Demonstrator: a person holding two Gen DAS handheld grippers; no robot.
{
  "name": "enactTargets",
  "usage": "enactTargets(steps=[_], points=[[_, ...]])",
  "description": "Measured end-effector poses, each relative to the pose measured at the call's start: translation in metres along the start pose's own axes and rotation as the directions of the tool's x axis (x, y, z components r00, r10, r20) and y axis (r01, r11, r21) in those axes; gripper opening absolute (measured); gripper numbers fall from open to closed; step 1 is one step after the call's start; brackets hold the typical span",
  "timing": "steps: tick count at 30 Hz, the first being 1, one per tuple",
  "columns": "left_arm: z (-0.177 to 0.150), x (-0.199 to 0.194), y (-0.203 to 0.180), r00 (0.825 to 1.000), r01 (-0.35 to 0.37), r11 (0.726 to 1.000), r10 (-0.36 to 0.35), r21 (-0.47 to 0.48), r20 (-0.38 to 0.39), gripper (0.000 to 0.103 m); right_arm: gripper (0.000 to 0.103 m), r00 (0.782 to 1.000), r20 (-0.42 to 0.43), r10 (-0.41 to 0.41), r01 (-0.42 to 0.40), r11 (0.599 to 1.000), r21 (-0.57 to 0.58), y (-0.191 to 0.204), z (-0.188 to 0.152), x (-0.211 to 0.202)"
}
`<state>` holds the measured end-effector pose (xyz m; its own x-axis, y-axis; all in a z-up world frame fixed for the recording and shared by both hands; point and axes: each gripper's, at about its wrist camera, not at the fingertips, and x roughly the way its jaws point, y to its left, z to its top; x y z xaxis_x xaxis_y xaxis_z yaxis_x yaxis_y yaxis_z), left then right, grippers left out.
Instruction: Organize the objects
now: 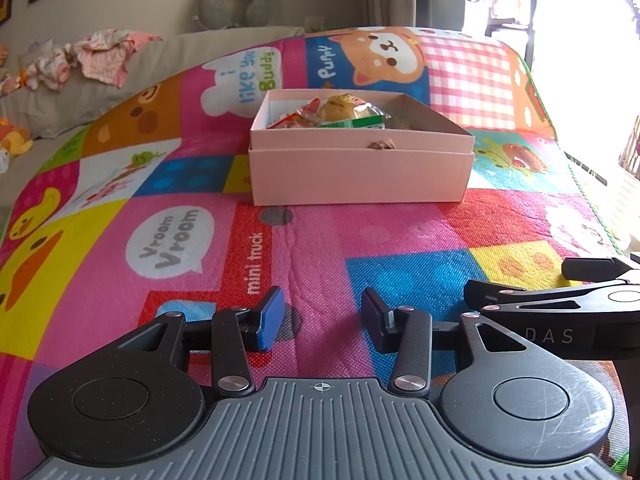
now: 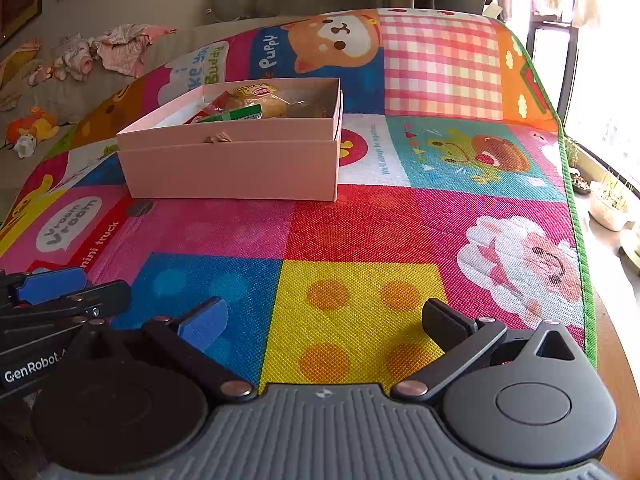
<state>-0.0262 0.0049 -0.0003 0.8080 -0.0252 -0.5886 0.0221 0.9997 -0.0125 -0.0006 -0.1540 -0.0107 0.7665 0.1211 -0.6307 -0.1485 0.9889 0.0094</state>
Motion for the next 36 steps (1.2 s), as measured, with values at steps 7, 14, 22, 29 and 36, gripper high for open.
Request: enactTargets(steps=[7, 14, 22, 29, 36], points=[[0.0, 0.0, -0.0001, 1.0, 0.0, 1.0, 0.0, 0.0, 0.0, 0.048, 0.103, 1.0, 0.0, 0.0, 0.0, 1.0, 0.0, 0.0001, 0.0001, 0.0], [0.0001, -0.0007, 0.0012, 1.0, 0.007, 1.0, -0.007, -0.01, 0.001, 0.048, 0.103, 1.0, 0.0, 0.0, 0.0, 1.0, 0.0, -0.0006, 0.0003, -0.0001], [-0.0005, -0.0008, 0.0011, 1.0, -0.003, 1.0, 0.003, 0.004, 0.001, 0.048, 0.103, 1.0, 0.0, 0.0, 0.0, 1.0, 0.0, -0.0004, 0.0001, -0.0005], [-0.0006, -0.0008, 0.0013, 1.0, 0.001, 1.0, -0.001, 0.0, 0.001, 0.048, 0.103, 1.0, 0.0, 0.0, 0.0, 1.0, 0.0, -0.0002, -0.0001, -0.0003], [-0.0009, -0.0009, 0.0012, 1.0, -0.004, 1.0, 0.004, 0.007, 0.0, 0.048, 0.103, 1.0, 0.0, 0.0, 0.0, 1.0, 0.0, -0.0012, -0.0001, -0.0002]])
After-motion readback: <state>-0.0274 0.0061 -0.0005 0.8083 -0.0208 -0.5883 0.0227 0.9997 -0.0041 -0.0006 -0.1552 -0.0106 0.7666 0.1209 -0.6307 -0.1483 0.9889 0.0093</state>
